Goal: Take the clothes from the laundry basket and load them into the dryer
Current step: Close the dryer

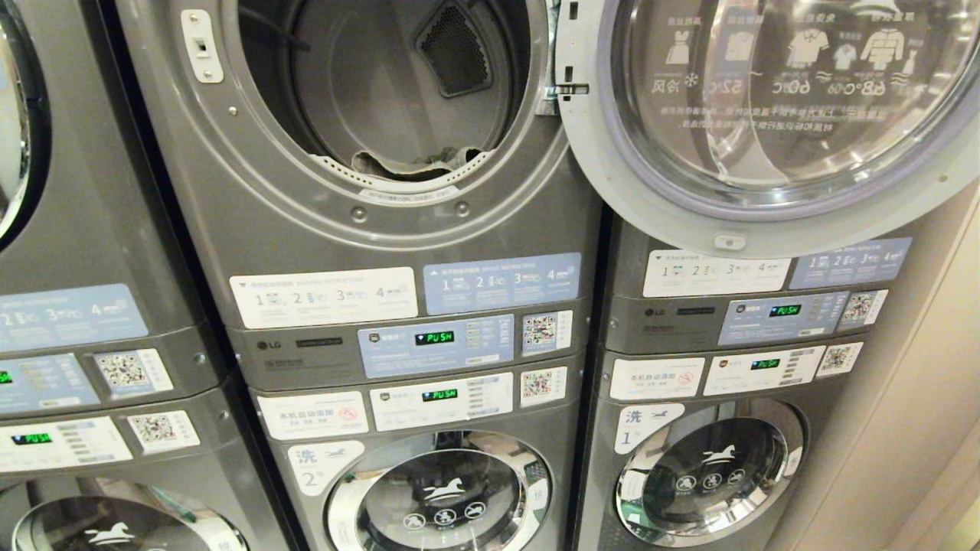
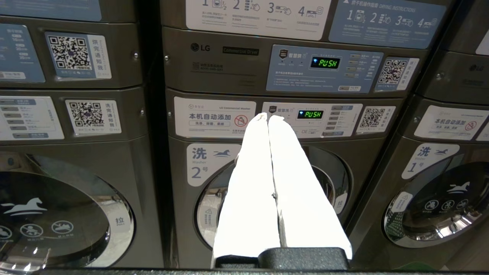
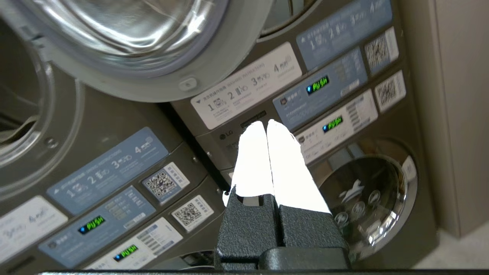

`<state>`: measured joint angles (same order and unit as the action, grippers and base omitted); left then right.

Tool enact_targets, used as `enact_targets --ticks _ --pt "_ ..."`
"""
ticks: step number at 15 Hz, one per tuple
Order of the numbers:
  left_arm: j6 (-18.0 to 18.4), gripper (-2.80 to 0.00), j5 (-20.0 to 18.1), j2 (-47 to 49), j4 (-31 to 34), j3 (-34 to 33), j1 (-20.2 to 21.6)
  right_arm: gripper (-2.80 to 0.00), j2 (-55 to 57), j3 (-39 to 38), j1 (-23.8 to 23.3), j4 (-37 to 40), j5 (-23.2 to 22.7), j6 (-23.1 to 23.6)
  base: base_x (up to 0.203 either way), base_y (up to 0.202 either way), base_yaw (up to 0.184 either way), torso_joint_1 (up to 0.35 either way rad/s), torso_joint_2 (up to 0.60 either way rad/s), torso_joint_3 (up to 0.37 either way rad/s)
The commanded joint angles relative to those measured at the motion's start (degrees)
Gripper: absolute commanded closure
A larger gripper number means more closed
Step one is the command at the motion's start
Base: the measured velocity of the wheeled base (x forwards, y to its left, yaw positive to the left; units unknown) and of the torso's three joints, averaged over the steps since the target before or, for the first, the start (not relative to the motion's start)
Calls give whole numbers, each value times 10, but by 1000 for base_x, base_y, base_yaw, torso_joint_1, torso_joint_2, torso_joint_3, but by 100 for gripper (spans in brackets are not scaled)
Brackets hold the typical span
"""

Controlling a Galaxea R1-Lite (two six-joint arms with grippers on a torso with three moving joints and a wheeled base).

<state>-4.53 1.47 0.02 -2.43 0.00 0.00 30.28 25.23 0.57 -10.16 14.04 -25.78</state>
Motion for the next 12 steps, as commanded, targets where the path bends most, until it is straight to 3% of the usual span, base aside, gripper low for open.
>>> enact_targets --ticks 1,5,8,12 --pt "0 0 0 0 0 -8 0 0 168 16 1 -43 6 -22 0 0 0 0 0 0" --pt "0 0 0 0 0 -8 0 0 310 -59 -22 -220 -55 -43 0 0 0 0 0 0" --pt "0 0 0 0 0 -8 0 0 436 -78 -88 -304 -81 -47 0 0 0 0 0 0" --pt "0 0 0 0 0 -8 0 0 621 -116 -190 -549 -157 -43 0 0 0 0 0 0"
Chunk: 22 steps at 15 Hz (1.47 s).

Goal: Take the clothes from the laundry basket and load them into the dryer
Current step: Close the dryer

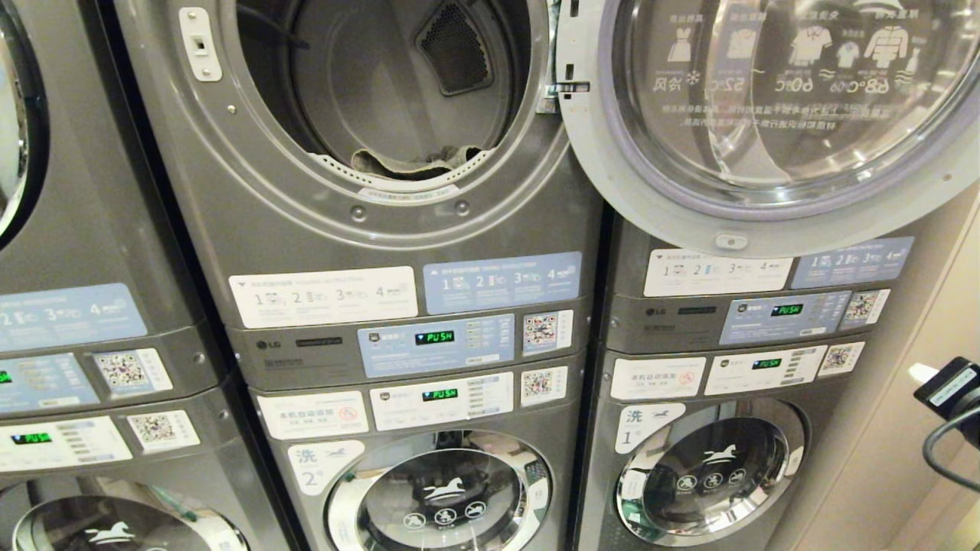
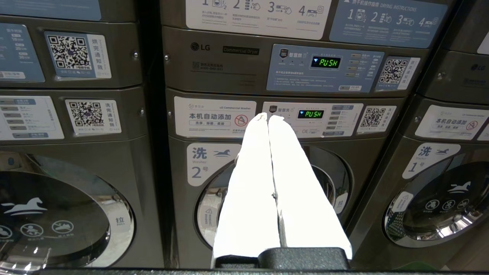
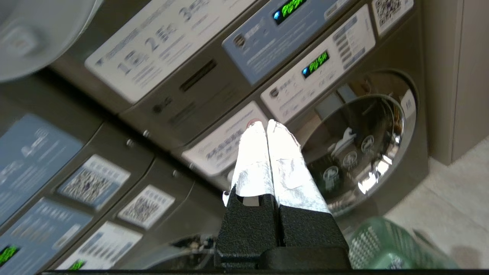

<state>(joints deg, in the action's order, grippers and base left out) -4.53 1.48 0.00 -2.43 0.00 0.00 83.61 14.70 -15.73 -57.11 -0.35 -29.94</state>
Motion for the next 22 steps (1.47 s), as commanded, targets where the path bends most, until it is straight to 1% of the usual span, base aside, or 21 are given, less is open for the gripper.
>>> enact_targets --ticks 1,2,5,7,9,10,11,12,14,15,18,20,22 --pt "0 0 0 0 0 -8 0 0 106 -15 -63 -128 -48 6 0 0 0 0 0 0" --pt "0 0 0 0 0 -8 0 0 117 -7 -89 -155 -92 15 0 0 0 0 0 0" --pt "0 0 0 0 0 -8 0 0 128 49 -146 -168 -197 17 0 0 0 0 0 0" --pt "0 0 0 0 0 -8 0 0 148 80 -152 -181 -223 14 0 0 0 0 0 0" --pt "0 0 0 0 0 -8 0 0 155 87 -155 -255 -252 -14 0 0 0 0 0 0" --pt "0 0 0 0 0 -8 0 0 155 89 -174 -297 -284 -30 0 0 0 0 0 0" --pt "0 0 0 0 0 -8 0 0 156 94 -198 -304 -333 -41 0 0 0 0 0 0" --pt "0 0 0 0 0 -8 0 0 161 116 -215 -305 -368 -47 0 0 0 0 0 0" --pt "0 0 0 0 0 -8 0 0 182 165 -230 -305 -379 -56 0 0 0 0 0 0" --pt "0 0 0 0 0 -8 0 0 190 184 -237 -305 -380 -72 0 0 0 0 0 0" --pt "0 0 0 0 0 -8 0 0 199 250 -241 -306 -383 -142 0 0 0 0 0 0" --pt "0 0 0 0 0 -8 0 0 200 291 -240 -306 -389 -169 0 0 0 0 0 0" --pt "0 0 0 0 0 -8 0 0 201 311 -239 -306 -432 -193 0 0 0 0 0 0"
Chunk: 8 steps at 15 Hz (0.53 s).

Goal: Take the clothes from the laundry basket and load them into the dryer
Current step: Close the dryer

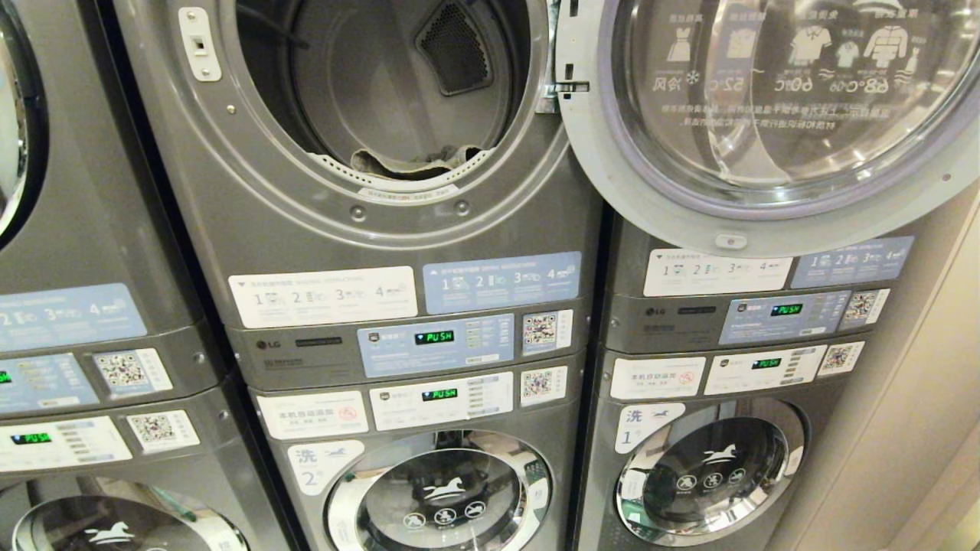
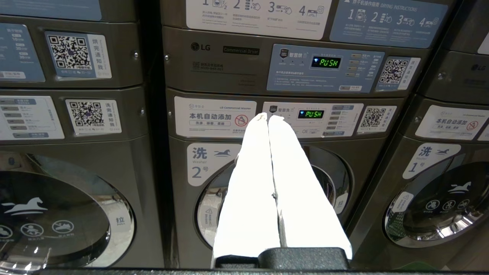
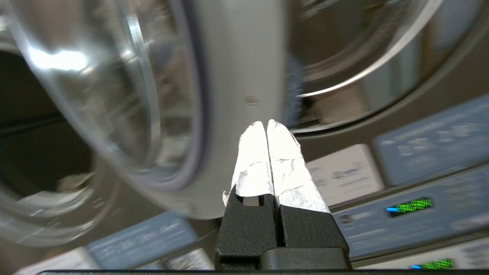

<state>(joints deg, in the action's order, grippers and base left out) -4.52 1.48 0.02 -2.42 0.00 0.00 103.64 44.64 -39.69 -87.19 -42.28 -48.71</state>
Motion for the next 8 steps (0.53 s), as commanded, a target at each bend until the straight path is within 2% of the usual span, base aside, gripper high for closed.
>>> enact_targets --ticks 1,5,8 --pt "-1 0 0 0 0 -8 0 0 2 25 1 -5 -32 -24 0 0 0 0 0 0" --pt "-1 0 0 0 0 -8 0 0 46 91 10 -5 -32 -44 0 0 0 0 0 0" --pt "-1 0 0 0 0 -8 0 0 42 84 21 -5 -58 -71 0 0 0 0 0 0"
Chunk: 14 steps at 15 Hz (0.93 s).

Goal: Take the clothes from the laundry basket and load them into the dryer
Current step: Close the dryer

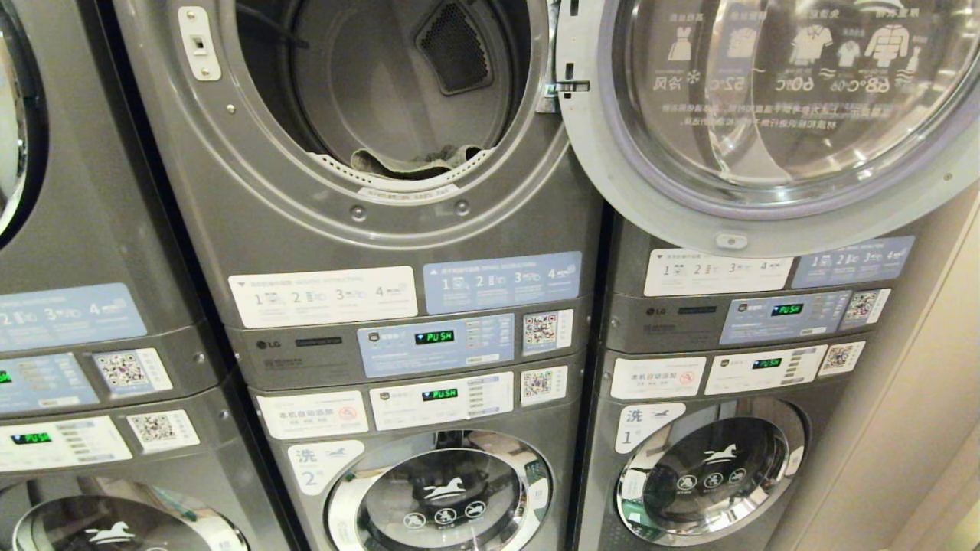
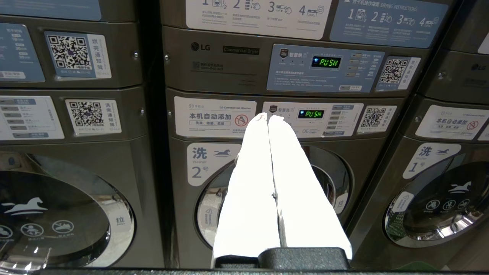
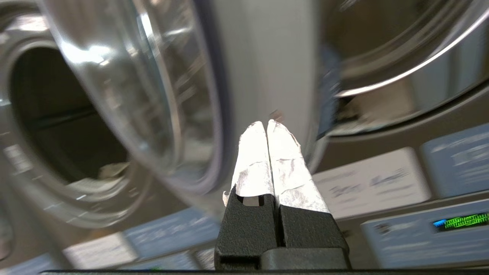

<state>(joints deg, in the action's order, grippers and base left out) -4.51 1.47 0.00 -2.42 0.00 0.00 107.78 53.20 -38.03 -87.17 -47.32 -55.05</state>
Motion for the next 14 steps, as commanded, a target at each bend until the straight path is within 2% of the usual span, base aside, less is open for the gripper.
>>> enact_targets --ticks 1,3,5,12,14 --pt "-1 0 0 0 0 -8 0 0 -11 -9 6 -5 -30 -27 0 0 0 0 0 0" --pt "-1 0 0 0 0 -8 0 0 -41 -36 7 -5 -70 -68 0 0 0 0 0 0" --pt "-1 0 0 0 0 -8 0 0 -78 -70 21 -5 -90 -100 0 0 0 0 0 0" --pt "-1 0 0 0 0 -8 0 0 -215 -204 107 -5 -114 -126 0 0 0 0 0 0" --pt "-1 0 0 0 0 -8 0 0 -205 -193 108 -5 -104 -121 0 0 0 0 0 0"
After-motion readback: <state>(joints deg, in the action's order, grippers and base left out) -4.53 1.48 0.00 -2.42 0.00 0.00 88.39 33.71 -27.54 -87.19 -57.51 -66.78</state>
